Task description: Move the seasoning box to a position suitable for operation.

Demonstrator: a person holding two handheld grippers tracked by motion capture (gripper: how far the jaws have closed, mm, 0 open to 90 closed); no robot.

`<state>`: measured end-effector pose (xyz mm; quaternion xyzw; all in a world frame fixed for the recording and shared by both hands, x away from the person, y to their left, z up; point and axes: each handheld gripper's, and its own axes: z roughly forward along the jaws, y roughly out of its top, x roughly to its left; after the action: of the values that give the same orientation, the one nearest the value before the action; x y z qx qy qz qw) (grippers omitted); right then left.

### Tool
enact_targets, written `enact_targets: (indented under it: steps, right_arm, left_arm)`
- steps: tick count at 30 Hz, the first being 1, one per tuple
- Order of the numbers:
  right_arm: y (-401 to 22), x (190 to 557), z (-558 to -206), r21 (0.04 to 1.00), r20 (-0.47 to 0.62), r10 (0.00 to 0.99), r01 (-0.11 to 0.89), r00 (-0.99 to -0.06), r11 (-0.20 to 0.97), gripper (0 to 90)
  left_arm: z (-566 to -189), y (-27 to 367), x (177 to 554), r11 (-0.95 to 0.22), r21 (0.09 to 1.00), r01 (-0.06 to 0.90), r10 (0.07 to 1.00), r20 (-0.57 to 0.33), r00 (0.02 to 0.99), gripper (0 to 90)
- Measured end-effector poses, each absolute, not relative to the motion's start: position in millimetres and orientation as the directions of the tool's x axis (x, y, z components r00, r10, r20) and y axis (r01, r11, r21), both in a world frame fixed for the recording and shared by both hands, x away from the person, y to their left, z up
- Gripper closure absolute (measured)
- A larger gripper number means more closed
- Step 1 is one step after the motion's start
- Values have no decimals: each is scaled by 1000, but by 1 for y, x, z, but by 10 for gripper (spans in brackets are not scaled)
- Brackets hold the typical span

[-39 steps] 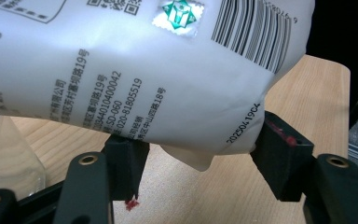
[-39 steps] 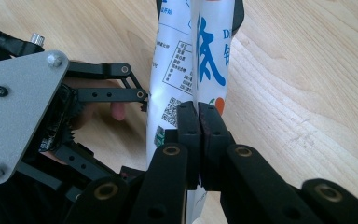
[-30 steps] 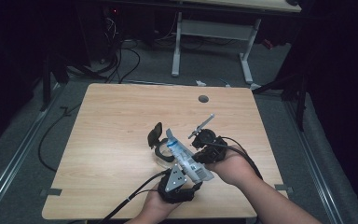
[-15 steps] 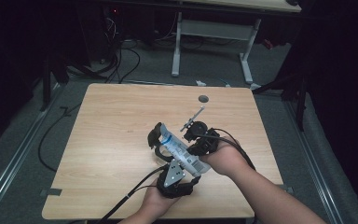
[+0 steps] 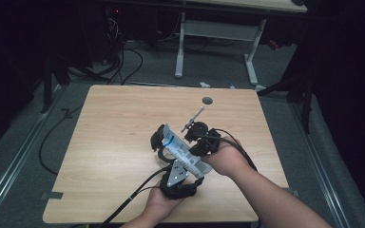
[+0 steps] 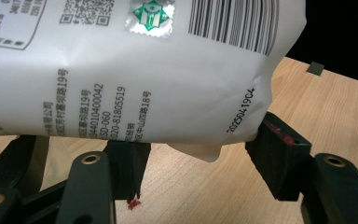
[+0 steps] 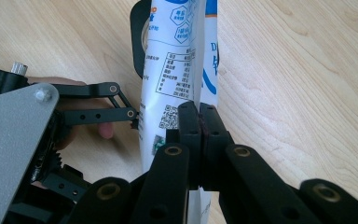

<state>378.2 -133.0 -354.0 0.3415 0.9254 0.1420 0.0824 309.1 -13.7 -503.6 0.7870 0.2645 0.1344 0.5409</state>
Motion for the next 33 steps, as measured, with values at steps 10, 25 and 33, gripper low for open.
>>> enact_targets:
  steps: [10, 25, 33]
  right_arm:
    - [-129, 381, -354, 312, -74, 647, 599, -759, 738, 900]
    - [-125, 381, -347, 320, -87, 641, 588, -763, 743, 900]
    - [-123, 382, -348, 321, -91, 635, 581, -767, 748, 900]
  left_arm:
    - [-503, -14, 310, -264, 925, 275, 565, -83, 821, 406]
    - [-498, -17, 311, -249, 931, 268, 565, -85, 820, 406]
    - [-497, -18, 312, -245, 930, 274, 570, -91, 817, 410]
